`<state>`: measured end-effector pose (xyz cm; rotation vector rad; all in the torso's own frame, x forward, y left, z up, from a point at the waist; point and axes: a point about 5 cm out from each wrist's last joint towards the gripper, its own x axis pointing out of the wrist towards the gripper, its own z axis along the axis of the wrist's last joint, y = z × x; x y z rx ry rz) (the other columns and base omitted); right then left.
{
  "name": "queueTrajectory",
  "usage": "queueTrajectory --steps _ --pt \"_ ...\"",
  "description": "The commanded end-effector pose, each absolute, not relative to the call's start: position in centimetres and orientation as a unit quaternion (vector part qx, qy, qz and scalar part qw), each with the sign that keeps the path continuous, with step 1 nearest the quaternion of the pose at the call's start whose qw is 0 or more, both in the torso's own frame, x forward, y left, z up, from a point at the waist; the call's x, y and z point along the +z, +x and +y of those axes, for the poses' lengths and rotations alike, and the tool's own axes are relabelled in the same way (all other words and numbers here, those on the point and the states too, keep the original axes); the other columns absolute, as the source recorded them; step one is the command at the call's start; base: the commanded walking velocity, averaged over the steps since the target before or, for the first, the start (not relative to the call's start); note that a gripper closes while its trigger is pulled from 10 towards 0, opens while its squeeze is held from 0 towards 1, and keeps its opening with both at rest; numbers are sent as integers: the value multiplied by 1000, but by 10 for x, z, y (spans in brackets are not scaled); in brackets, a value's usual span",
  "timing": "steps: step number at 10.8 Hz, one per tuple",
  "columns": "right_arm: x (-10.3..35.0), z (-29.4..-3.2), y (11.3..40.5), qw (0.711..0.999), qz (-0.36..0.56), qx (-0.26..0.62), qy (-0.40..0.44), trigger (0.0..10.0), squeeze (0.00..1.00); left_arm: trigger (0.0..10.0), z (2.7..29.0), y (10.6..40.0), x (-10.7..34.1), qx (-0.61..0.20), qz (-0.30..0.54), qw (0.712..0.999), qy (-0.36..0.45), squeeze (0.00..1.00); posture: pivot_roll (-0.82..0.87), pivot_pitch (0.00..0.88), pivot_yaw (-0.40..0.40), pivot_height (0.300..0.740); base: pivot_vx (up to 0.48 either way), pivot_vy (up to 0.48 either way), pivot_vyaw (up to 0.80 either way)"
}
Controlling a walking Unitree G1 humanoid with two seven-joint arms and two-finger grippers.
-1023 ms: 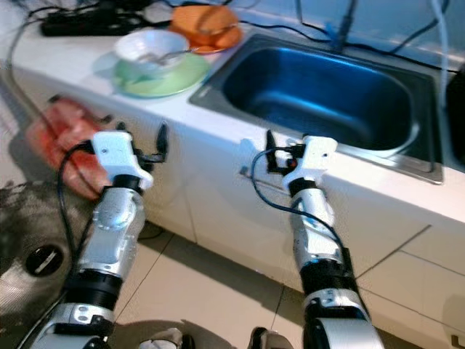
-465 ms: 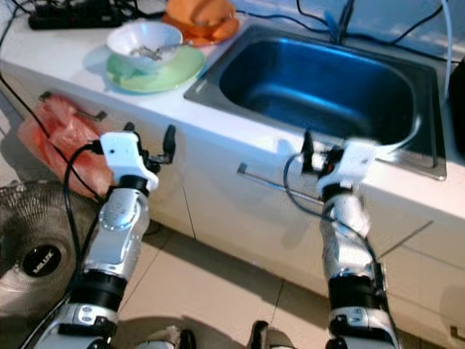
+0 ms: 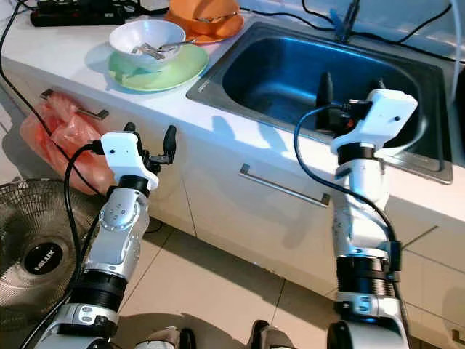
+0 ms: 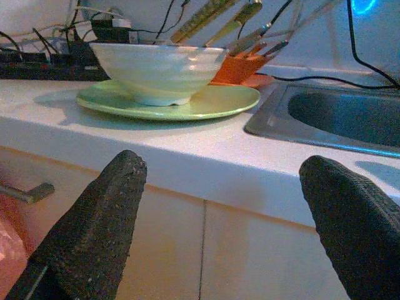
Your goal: Kitchen organization
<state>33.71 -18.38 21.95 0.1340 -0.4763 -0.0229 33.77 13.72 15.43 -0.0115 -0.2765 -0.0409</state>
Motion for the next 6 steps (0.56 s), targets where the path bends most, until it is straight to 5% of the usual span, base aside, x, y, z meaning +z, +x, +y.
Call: queueTrajectory --steps 1,3,6 --pt "206 -176 340 976 -204 1 79 10000 0 10000 136 338 156 -24 -142 990 -6 0 28 124 -12 740 0 0 0" --pt "178 -151 347 985 -142 28 98 10000 0 10000 135 341 170 -24 -163 986 -1 0 54 121 -15 740 0 0 0" --pt "190 -149 351 982 -161 39 95 10000 0 10000 135 341 177 -23 -174 984 -1 0 48 114 -18 740 0 0 0"
